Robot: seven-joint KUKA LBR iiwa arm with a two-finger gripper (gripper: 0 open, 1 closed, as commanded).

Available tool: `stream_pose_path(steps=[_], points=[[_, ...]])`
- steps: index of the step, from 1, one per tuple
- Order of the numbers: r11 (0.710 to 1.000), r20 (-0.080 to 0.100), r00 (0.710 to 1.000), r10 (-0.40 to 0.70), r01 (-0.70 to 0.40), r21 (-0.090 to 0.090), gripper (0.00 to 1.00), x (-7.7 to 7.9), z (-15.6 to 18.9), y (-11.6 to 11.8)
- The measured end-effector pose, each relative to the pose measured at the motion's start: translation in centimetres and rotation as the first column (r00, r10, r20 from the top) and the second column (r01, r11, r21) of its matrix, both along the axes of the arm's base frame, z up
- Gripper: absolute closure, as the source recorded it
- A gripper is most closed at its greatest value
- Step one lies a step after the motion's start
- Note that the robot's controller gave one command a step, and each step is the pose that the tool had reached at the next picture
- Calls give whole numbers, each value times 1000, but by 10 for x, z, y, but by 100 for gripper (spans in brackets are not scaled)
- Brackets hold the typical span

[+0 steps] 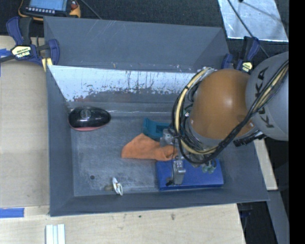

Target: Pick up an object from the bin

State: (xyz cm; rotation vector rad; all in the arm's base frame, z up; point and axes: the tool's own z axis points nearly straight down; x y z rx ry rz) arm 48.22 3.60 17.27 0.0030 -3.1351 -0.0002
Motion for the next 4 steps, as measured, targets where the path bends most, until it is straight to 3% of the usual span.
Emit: stream_pose_path(steps=[1,2,3,4], points=[[1000,9,1000,-1,1,0,0,2,4,0],[999,17,999,-32,32,2,0,48,-56,32],[1000,6,1000,-27,27,0,100,50,-77,-34],[1000,6,1000,-27,27,0,100,50,-77,-34]])
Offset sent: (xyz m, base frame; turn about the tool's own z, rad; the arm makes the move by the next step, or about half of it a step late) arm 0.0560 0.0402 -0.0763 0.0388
